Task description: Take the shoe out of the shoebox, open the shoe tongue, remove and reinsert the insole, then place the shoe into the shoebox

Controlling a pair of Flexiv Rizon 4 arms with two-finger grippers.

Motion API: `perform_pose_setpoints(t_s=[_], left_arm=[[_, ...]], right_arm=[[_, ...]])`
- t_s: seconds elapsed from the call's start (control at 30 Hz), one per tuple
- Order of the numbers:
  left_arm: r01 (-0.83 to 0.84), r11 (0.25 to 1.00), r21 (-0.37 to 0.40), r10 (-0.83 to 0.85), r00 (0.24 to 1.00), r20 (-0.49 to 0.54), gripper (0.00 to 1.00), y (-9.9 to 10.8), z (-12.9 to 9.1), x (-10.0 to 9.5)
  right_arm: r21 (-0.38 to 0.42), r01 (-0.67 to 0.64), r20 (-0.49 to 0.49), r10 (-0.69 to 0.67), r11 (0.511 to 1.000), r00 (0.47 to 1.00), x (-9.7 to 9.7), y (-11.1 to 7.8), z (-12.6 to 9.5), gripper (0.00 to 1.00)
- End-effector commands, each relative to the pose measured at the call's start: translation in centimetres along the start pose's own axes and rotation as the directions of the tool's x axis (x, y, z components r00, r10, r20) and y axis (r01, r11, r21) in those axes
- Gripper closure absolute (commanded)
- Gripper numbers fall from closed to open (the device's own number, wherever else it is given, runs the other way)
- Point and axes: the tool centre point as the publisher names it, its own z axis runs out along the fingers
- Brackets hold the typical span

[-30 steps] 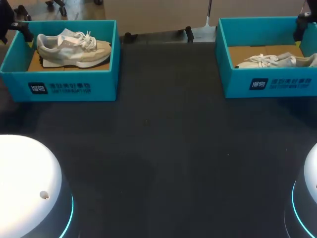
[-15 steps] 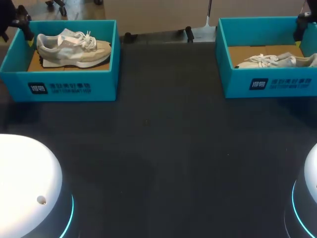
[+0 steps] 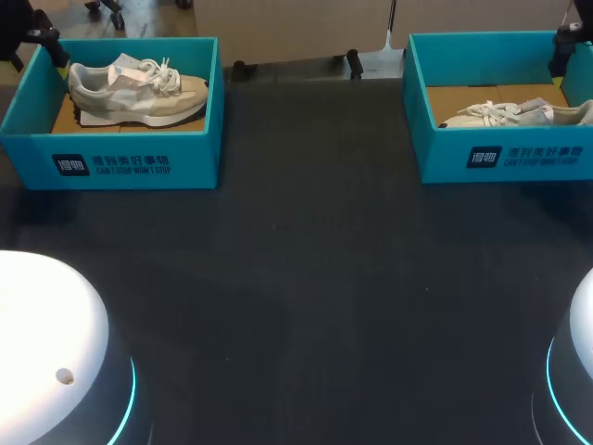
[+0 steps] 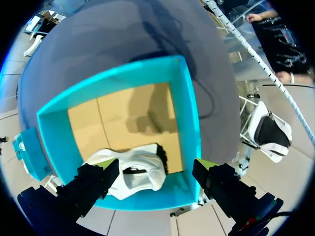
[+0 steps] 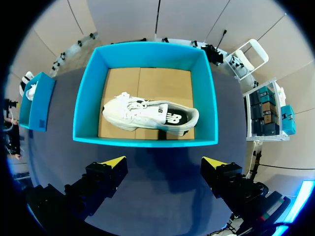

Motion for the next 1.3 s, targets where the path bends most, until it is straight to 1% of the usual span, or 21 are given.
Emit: perform_pose_setpoints(t_s=[0.03,0.07,0.1,0.13,0.2,0.43,0.6,0.67,0.73,0.9,0.97,1.0,1.1,1.13,1.23,1.3], left_arm=[[0.002,0.999,0.034,-0.002,1.000,-0.002,0.00,3.7,2.3,0.1],[-0.004,1.000,-0.006,0.004,0.998,-0.055,0.00,4.0,2.6,0.1],[-0.011,1.000,-0.012,0.011,0.999,-0.047,0.00,4.1,2.7,0.1],[-0.019,1.000,-0.006,0.019,1.000,-0.008,0.00,4.4,2.7,0.0],[-0.013,1.000,-0.027,0.012,0.999,-0.048,0.00,5.1,3.3,-0.1],[-0.004,1.000,-0.004,0.003,1.000,-0.021,0.00,6.5,5.1,0.2],[-0.042,0.999,-0.026,0.041,0.999,-0.031,0.00,7.3,6.3,0.3],[-0.042,0.999,-0.029,0.041,0.999,-0.030,0.14,7.6,6.7,0.3],[-0.033,0.999,-0.026,0.032,0.999,-0.028,0.23,7.9,7.3,0.4],[-0.003,1.000,-0.021,0.003,1.000,-0.022,0.26,8.2,8.5,0.9],[0.010,1.000,-0.020,-0.010,1.000,-0.023,0.35,8.3,8.8,1.1],[0.011,1.000,-0.021,-0.011,1.000,-0.026,0.37,8.3,8.9,1.2],[0.025,0.999,-0.021,-0.025,0.999,-0.021,0.35,8.3,9.0,1.3],[0.030,0.999,-0.018,-0.031,0.999,-0.018,0.36,8.2,9.1,1.3],[0.033,0.999,-0.004,-0.033,0.999,-0.013,0.36,8.0,9.9,1.3],[0.032,0.999,0.006,-0.032,0.999,-0.010,0.41,8.0,10.3,1.2]], right_arm=[[0.000,0.000,0.002,0.000,1.000,1.000,0.0,0.0,0.0,0.00],[0.000,0.000,0.002,0.000,1.000,1.000,0.0,0.0,0.0,0.00],[0.000,0.000,0.002,0.000,1.000,1.000,0.0,0.0,0.0,0.00],[0.000,0.000,0.002,0.000,1.000,1.000,0.0,0.0,0.0,0.00],[0.000,0.000,0.002,0.000,1.000,1.000,0.0,0.0,0.0,0.00],[0.000,0.000,0.002,0.000,1.000,1.000,0.0,0.0,0.0,0.00],[0.000,0.000,0.002,0.000,1.000,1.000,0.0,0.0,0.0,0.00],[0.000,0.000,0.002,0.000,1.000,1.000,0.0,0.0,0.0,0.00],[0.000,0.000,0.002,0.000,1.000,1.000,0.0,0.0,0.0,0.00],[0.000,0.000,0.002,0.000,1.000,1.000,0.0,0.0,0.0,0.00],[0.000,0.000,0.002,0.000,1.000,1.000,0.0,0.0,0.0,0.00],[0.000,0.000,0.002,0.000,1.000,1.000,0.0,0.0,0.0,0.00],[0.000,0.000,0.002,0.000,1.000,1.000,0.0,0.0,0.0,0.00],[0.000,0.000,0.002,0.000,1.000,1.000,0.0,0.0,0.0,0.00],[0.000,0.000,0.002,0.000,1.000,1.000,0.0,0.0,0.0,0.00],[0.000,0.000,0.002,0.000,1.000,1.000,0.0,0.0,0.0,0.00]])
